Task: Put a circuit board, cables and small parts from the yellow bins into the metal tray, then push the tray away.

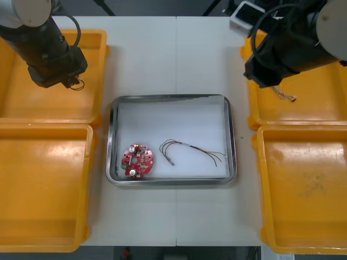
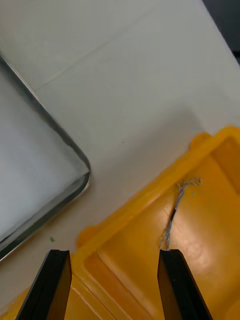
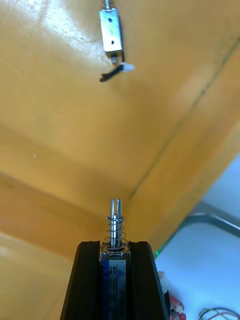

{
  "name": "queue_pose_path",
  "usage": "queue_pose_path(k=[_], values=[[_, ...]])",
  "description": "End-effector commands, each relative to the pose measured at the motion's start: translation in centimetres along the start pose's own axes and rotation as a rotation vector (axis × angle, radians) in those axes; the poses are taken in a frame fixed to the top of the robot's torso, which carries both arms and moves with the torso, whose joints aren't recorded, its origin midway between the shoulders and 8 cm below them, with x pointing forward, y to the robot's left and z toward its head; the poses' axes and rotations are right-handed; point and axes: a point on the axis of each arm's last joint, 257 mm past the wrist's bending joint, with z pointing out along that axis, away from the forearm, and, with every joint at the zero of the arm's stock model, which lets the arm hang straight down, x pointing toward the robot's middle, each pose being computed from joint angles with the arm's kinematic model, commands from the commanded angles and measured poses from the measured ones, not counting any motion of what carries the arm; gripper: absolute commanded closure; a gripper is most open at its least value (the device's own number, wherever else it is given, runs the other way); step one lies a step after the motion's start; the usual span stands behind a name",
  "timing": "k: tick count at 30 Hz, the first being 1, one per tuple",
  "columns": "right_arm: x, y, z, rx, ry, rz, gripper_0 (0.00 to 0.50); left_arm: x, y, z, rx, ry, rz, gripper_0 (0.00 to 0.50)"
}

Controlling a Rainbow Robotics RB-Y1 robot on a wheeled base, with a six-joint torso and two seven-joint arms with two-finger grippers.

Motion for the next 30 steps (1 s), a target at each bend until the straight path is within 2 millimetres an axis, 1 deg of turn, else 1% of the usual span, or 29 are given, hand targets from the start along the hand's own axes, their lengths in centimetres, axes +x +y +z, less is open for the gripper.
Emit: queue_pose_path(k=[1,2,4,6,7,8,10,12,16,20,24,26,30], values=[[2.8,-7.3,-1.7,0.128,0.015,0.17,0.0,0.4,-1.0,-4.1,0.032,-0.033,0.15,0.5],[3.0,-7.8,-1.7,0.133,0.017,0.186,0.0,0.8,-1.2,-4.3,0.036,-0.027,0.161,0.5],[4.1,-9.2,-1.6,0.151,0.035,0.239,0.0,2.1,-2.6,-5.1,0.065,-0.028,0.212,0.5],[4.7,-10.1,-1.6,0.161,0.046,0.272,0.0,3.3,-3.7,-5.4,0.084,-0.029,0.253,0.5],[5.1,-10.7,-1.6,0.171,0.054,0.291,0.0,4.1,-4.2,-5.5,0.089,-0.029,0.28,0.5],[5.3,-11.0,-1.5,0.174,0.058,0.299,0.0,4.4,-4.6,-5.6,0.094,-0.033,0.288,0.5],[5.9,-11.9,-1.4,0.185,0.075,0.325,0.0,6.2,-5.7,-5.4,0.098,-0.029,0.31,0.5],[6.2,-12.3,-1.2,0.188,0.092,0.335,0.0,7.5,-6.4,-5.2,0.102,-0.025,0.323,0.5],[6.8,-12.9,-0.3,0.164,0.132,0.361,0.0,9.7,-7.3,-4.2,0.124,-0.015,0.35,0.5],[6.9,-13.7,0.2,0.141,0.154,0.394,0.0,11.0,-8.0,-3.1,0.132,-0.019,0.391,0.5],[7.0,-14.1,0.7,0.111,0.176,0.425,0.0,12.1,-9.1,-1.4,0.128,-0.041,0.435,0.5],[7.4,-14.0,1.1,0.094,0.191,0.432,0.0,12.4,-9.5,-0.8,0.126,-0.047,0.45,0.5],[8.3,-13.2,2.4,0.049,0.228,0.439,0.0,13.0,-10.4,0.9,0.137,-0.046,0.47,0.5]])
